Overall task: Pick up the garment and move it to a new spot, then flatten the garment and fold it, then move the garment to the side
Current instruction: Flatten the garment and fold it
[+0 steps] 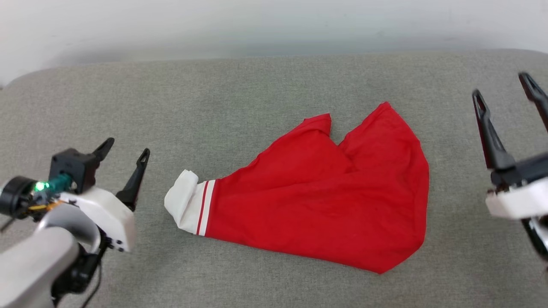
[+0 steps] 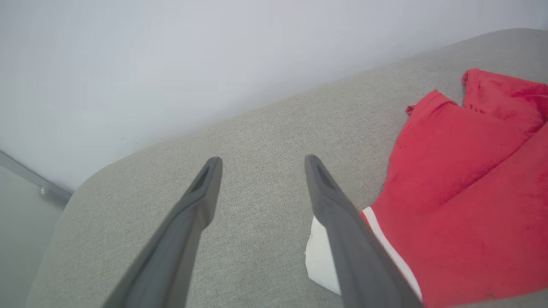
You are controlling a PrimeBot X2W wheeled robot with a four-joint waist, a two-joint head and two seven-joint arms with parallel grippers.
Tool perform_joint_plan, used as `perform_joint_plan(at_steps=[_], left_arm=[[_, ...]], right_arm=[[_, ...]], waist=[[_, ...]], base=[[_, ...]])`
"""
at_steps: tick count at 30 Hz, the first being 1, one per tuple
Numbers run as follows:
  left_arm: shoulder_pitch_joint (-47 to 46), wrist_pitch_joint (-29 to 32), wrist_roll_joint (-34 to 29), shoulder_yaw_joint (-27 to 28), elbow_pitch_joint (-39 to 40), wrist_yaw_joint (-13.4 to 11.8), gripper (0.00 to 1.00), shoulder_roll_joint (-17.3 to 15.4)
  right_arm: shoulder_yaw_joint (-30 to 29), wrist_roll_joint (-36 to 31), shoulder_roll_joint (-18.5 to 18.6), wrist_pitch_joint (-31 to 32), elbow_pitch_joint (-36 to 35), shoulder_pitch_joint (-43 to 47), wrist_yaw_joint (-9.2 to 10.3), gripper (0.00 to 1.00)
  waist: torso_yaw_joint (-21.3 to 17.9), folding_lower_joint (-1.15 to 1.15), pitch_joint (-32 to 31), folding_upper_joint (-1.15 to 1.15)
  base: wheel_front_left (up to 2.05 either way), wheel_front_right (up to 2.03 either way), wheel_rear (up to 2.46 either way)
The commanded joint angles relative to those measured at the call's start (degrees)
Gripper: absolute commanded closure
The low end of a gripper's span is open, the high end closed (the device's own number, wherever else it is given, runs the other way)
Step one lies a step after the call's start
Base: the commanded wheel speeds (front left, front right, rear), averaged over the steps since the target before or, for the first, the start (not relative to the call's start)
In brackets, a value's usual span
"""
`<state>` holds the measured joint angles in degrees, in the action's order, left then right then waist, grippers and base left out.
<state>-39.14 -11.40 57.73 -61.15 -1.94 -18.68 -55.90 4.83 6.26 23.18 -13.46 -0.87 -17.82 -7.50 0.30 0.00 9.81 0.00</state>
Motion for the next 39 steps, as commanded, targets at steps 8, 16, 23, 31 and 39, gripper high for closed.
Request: perform_joint_plan(at_steps=[8, 16, 23, 31, 39], left_arm=[[9.7, -3.9, -7.8, 12.5, 4.8, -11.4, 0.00, 7.5], [21.1, -3.9, -20.1, 27.1, 7.9, -13.2, 0.00, 16.1], [28.9, -3.9, -30.1, 38.4, 9.6, -9.5, 0.00, 25.9], [31.3, -3.9, -39.1, 45.6, 9.2, -2.7, 0.00, 35.8], [30.8, -3.8, -44.6, 50.7, 8.0, 3.5, 0.00, 42.0]], right_arm=[[17.0, 12.8, 13.0, 24.0, 1.7, -12.1, 0.02, 0.00], [29.4, 28.5, 21.1, 45.8, 2.3, -19.2, 0.02, 0.00], [33.9, 36.1, 20.1, 56.5, 8.3, -24.0, 0.02, 0.00], [37.6, 37.6, 14.5, 57.2, 20.7, -25.7, 0.02, 0.00], [46.4, 41.3, 10.9, 54.4, 26.6, -21.6, -0.10, 0.24]], waist=[[1.1, 0.00, 1.3, 0.00], [2.2, 0.00, 3.0, 0.00], [3.7, 0.00, 6.0, 0.00], [5.5, 0.00, 10.2, 0.00], [5.7, 0.00, 11.2, 0.00]], base=[[0.00, 0.00, 0.00], [0.00, 0.00, 0.00], [0.00, 0.00, 0.00], [0.00, 0.00, 0.00], [0.00, 0.00, 0.00]])
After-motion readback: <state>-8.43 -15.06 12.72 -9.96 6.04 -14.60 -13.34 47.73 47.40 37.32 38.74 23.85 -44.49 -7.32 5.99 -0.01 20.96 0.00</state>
